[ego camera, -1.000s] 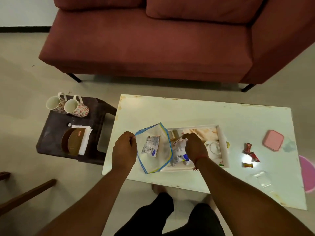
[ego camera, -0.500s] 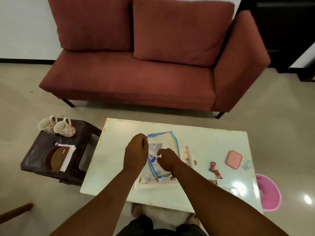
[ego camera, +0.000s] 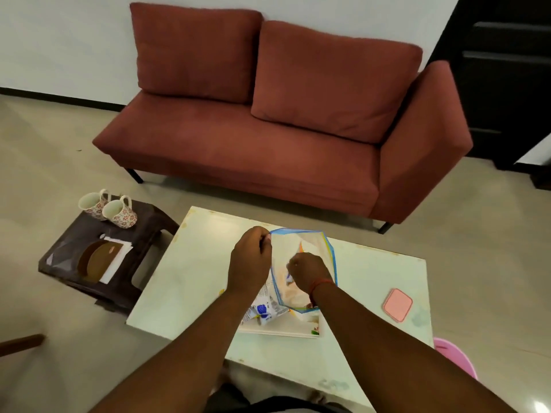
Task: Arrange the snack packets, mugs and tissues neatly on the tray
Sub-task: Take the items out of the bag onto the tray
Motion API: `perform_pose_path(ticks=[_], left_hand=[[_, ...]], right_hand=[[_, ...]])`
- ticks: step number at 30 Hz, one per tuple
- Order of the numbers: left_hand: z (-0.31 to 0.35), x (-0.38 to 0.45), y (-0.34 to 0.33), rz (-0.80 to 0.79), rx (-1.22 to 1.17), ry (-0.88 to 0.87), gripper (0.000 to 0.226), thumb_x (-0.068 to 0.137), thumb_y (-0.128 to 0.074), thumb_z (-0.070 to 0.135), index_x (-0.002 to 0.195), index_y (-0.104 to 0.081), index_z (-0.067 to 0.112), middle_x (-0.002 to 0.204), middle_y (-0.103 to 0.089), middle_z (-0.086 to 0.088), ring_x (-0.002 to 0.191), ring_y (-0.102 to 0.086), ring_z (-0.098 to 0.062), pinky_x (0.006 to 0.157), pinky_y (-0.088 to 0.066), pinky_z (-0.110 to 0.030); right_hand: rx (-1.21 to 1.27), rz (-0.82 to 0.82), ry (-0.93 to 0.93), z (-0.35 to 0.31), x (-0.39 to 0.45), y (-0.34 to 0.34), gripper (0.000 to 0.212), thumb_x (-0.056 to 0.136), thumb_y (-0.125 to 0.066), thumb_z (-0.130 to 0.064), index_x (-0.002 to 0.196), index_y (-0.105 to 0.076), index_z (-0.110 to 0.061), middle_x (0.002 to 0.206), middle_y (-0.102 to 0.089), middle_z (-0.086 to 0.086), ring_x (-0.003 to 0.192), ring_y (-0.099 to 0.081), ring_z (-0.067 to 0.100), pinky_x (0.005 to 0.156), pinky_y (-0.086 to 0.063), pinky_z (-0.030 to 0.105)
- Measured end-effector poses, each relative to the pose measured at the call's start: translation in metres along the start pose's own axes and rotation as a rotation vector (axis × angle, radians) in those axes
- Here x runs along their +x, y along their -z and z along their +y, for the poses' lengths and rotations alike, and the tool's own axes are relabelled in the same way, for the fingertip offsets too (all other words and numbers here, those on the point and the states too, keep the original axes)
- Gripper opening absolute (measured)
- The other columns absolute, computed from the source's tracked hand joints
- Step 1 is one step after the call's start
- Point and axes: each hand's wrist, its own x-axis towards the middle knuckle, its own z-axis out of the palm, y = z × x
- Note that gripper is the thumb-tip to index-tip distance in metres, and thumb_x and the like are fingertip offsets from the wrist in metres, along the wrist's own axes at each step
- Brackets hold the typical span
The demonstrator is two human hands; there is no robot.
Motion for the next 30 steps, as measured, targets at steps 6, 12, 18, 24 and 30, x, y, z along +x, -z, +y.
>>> perform_pose_path(ticks=[6,12,18,24,30], left_hand=[[-0.054,0.01,0.025,0.005,0.111,0.148,0.017,0.099,-0.048,0.019,0.086,-0.055,0.012,0.084,-0.064,-0.003,0.073,-0.059,-0.017,0.061,-0.051,-0.03],[-0.098,0.03,0.047,0.007,0.155,0.247,0.013,0.097,-0.052,0.017,0.085,-0.055,0.011,0.084,-0.065,-0.007,0.069,-0.056,-0.016,0.052,-0.039,-0.02],[-0.143,0.056,0.072,-0.073,0.121,0.234,0.012,0.096,-0.054,0.015,0.087,-0.055,0.008,0.082,-0.062,-0.007,0.072,-0.059,-0.021,0.064,-0.048,-0.033],[-0.2,0.081,0.101,-0.059,0.197,0.291,0.015,0.096,-0.047,0.014,0.082,-0.054,0.012,0.076,-0.057,-0.001,0.068,-0.052,-0.021,0.058,-0.033,-0.031],[-0.249,0.086,0.129,-0.021,0.219,0.345,0.018,0.098,-0.05,0.016,0.082,-0.054,0.01,0.08,-0.062,-0.008,0.072,-0.057,-0.023,0.06,-0.048,-0.036]], right_hand=[[0.222,0.306,0.144,-0.038,-0.017,0.018,0.01,0.091,-0.051,-0.012,0.092,-0.061,-0.013,0.097,-0.064,0.007,0.088,-0.058,0.025,0.074,-0.043,0.031],[0.135,0.253,0.44,-0.093,-0.027,0.017,0.018,0.094,-0.055,-0.01,0.108,-0.06,-0.018,0.107,-0.064,0.004,0.087,-0.062,0.024,0.072,-0.049,0.034],[0.16,0.539,0.509,-0.146,-0.008,0.011,0.015,0.091,-0.052,-0.019,0.103,-0.06,-0.02,0.085,-0.063,0.003,0.062,-0.061,0.025,0.049,-0.05,0.037],[0.645,0.839,0.153,-0.143,0.036,-0.014,0.018,0.084,-0.058,0.001,0.091,-0.066,-0.012,0.089,-0.061,0.0,0.083,-0.055,0.007,0.075,-0.041,0.01],[1.032,0.881,-0.387,-0.131,0.069,-0.071,0.021,0.088,-0.054,-0.003,0.092,-0.065,-0.019,0.099,-0.067,0.001,0.098,-0.062,0.019,0.089,-0.05,0.025]])
